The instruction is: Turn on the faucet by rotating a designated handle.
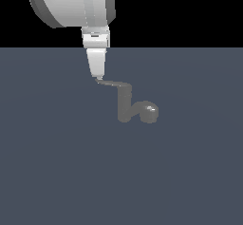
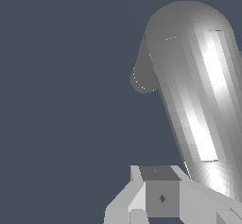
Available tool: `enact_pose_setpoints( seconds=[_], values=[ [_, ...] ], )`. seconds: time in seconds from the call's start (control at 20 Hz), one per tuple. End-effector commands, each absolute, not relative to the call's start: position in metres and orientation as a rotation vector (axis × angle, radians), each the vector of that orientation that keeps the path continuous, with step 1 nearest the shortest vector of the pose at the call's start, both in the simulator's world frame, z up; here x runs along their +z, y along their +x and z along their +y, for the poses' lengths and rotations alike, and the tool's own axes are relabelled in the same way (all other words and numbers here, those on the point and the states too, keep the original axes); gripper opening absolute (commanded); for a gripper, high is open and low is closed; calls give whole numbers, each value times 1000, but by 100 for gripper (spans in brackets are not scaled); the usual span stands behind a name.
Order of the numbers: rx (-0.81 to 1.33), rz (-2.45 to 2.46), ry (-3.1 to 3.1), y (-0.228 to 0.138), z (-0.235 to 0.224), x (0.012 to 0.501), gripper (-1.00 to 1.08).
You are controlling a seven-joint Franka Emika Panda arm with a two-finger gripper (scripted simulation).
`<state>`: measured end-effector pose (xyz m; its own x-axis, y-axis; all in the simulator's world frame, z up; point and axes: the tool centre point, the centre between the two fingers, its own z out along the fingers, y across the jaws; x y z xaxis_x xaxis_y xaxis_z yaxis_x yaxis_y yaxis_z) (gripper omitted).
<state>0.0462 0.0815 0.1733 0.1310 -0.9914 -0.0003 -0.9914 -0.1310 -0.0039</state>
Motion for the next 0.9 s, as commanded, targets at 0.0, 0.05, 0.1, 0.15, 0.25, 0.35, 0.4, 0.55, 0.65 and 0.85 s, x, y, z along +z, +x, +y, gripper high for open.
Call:
enact_pose_setpoints(
  seconds=[0.0, 0.05, 0.1, 0.15, 0.25, 0.35, 0.4, 0.55, 0.65, 0.85],
  values=[
    [1, 2071, -2362, 37, 82, 173, -100],
    [1, 2072, -2362, 34, 81, 173, -100],
    [1, 2072, -2362, 32, 82, 173, -100],
    [1, 2072, -2362, 29, 82, 173, -100],
    [1, 2072, -2362, 23, 82, 173, -100],
    [1, 2072, -2362, 18, 82, 173, -100],
    [1, 2072, -2362, 15, 82, 173, -100],
    [1, 2072, -2362, 6, 83, 173, -100],
    [1, 2072, -2362, 4, 83, 173, -100],
    [-6, 2072, -2357, 0, 75, 175, -100]
  ],
)
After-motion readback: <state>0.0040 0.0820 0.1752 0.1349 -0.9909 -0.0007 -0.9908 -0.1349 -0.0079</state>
